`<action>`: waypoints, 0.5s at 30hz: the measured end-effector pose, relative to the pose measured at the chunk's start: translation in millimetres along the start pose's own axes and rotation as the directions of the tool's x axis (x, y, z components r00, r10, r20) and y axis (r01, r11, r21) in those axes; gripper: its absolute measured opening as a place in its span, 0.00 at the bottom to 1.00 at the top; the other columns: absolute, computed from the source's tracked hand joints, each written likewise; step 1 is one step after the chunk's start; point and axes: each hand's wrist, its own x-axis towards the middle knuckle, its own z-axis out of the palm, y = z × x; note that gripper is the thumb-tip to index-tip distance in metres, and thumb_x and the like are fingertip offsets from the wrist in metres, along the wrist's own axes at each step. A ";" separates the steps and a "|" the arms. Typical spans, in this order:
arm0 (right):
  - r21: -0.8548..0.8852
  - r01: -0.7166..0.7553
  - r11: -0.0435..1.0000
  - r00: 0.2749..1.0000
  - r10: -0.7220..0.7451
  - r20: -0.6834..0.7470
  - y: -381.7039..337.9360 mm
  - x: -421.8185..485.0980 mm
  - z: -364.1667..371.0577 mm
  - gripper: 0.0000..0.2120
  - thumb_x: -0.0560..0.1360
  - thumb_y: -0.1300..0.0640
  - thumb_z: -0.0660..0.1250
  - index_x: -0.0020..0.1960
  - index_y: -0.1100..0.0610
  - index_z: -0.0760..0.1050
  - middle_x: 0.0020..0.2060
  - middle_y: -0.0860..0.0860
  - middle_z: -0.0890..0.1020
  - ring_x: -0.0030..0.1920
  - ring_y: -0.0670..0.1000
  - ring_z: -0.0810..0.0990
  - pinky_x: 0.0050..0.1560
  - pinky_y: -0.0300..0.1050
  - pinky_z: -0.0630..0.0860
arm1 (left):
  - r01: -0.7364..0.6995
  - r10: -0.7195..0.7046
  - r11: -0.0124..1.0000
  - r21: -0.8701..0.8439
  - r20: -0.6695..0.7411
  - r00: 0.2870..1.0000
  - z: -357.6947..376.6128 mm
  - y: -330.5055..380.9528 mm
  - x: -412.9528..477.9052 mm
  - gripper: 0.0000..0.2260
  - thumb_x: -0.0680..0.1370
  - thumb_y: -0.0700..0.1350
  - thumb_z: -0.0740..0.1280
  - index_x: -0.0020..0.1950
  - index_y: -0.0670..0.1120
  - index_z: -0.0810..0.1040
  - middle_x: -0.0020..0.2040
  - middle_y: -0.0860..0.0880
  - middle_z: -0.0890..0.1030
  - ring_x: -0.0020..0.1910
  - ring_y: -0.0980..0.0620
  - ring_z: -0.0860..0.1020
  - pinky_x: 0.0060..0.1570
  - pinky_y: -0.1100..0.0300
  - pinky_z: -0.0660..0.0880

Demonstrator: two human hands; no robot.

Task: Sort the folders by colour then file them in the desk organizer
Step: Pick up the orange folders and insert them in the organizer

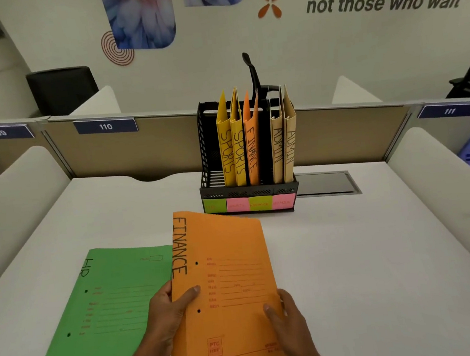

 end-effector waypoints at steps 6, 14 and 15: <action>0.219 -0.108 0.970 0.992 0.120 -0.043 -19.3 5.1 -6.0 0.25 0.75 0.35 0.61 0.69 0.42 0.64 0.66 0.49 0.75 0.60 0.52 0.76 0.57 0.52 0.76 | -0.109 0.111 0.993 -0.042 0.060 0.992 3.1 24.2 -11.0 0.19 0.71 0.44 0.76 0.60 0.49 0.80 0.50 0.45 0.87 0.46 0.42 0.86 0.39 0.48 0.84; 0.288 -0.021 0.958 0.995 0.049 -0.090 -52.3 12.8 -21.6 0.20 0.76 0.36 0.62 0.65 0.40 0.68 0.58 0.45 0.79 0.52 0.43 0.78 0.40 0.39 0.73 | -0.151 0.151 0.988 -0.015 0.130 0.980 27.1 59.5 -11.5 0.21 0.69 0.42 0.78 0.60 0.49 0.77 0.49 0.47 0.87 0.45 0.43 0.86 0.39 0.49 0.83; 0.279 -0.007 0.960 0.995 0.034 -0.092 -57.6 15.0 -25.0 0.20 0.76 0.36 0.62 0.66 0.40 0.68 0.60 0.46 0.79 0.53 0.44 0.78 0.42 0.40 0.74 | -0.165 0.165 0.986 -0.016 0.121 0.979 30.3 65.6 -10.1 0.20 0.70 0.41 0.78 0.60 0.49 0.77 0.49 0.47 0.87 0.44 0.43 0.87 0.38 0.50 0.83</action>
